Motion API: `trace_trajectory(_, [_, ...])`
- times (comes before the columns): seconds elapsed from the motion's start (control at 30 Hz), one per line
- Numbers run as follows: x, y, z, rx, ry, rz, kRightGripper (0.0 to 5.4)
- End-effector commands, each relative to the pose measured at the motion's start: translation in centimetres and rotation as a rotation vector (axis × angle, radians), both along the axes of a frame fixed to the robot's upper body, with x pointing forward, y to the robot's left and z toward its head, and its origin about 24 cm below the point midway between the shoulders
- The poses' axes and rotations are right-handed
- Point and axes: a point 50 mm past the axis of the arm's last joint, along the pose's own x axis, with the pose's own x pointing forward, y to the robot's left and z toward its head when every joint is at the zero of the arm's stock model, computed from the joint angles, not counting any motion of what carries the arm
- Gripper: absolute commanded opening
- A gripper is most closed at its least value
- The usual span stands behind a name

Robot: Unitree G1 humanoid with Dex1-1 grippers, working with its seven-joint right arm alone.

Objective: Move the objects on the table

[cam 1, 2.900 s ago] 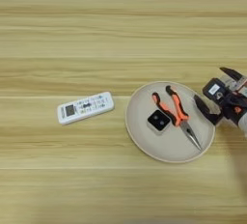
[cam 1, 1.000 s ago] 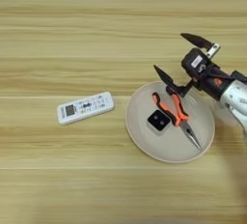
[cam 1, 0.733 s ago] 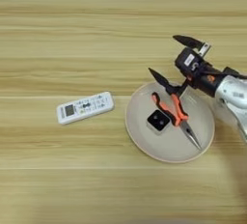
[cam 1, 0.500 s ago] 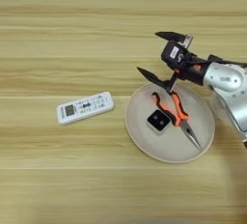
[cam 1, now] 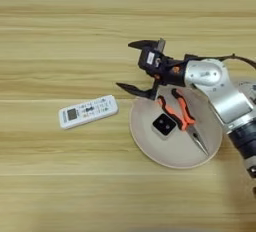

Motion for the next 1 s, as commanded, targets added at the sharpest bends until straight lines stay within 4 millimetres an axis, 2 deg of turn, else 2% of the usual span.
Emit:
trace_trajectory(0.03, [0.6, 2.1, 3.5, 0.049, -0.11, 0.063, 5.38])
trace_trajectory(0.33, [1.3, 5.2, 2.3, 0.032, -0.038, 0.131, 5.38])
trace_trajectory(0.63, [1.4, 6.8, -0.2, -0.022, 0.041, 0.194, 5.38])
trace_trajectory(1.0, [1.8, 7.6, -2.3, -0.067, 0.121, 0.189, 5.38])
